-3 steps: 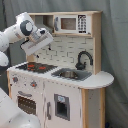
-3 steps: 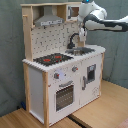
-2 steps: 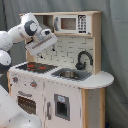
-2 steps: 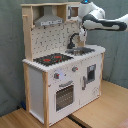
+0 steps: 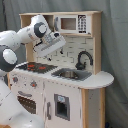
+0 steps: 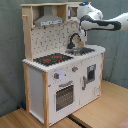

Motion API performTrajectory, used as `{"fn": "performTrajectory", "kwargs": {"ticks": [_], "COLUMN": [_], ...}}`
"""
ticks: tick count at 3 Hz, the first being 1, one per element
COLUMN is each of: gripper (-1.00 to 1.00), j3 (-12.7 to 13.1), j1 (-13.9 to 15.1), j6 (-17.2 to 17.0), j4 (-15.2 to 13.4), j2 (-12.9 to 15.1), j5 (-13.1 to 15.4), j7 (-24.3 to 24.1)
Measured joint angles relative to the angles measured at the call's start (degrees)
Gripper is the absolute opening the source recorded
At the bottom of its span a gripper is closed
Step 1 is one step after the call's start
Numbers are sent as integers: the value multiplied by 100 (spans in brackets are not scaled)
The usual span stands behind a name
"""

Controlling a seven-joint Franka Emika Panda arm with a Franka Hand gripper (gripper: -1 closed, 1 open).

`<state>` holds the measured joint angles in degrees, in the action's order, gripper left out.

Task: Play with the kitchen

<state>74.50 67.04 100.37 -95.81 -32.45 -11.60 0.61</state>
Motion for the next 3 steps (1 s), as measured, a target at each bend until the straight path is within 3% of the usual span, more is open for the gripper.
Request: {"fn": "performTrajectory", "kwargs": {"ticks": [3], "gripper": [100], "j3": [1120], "j1": [1329], "j6": [237], "j4": [0], "j2": [305], "j5": [-34], "j7": [7]}}
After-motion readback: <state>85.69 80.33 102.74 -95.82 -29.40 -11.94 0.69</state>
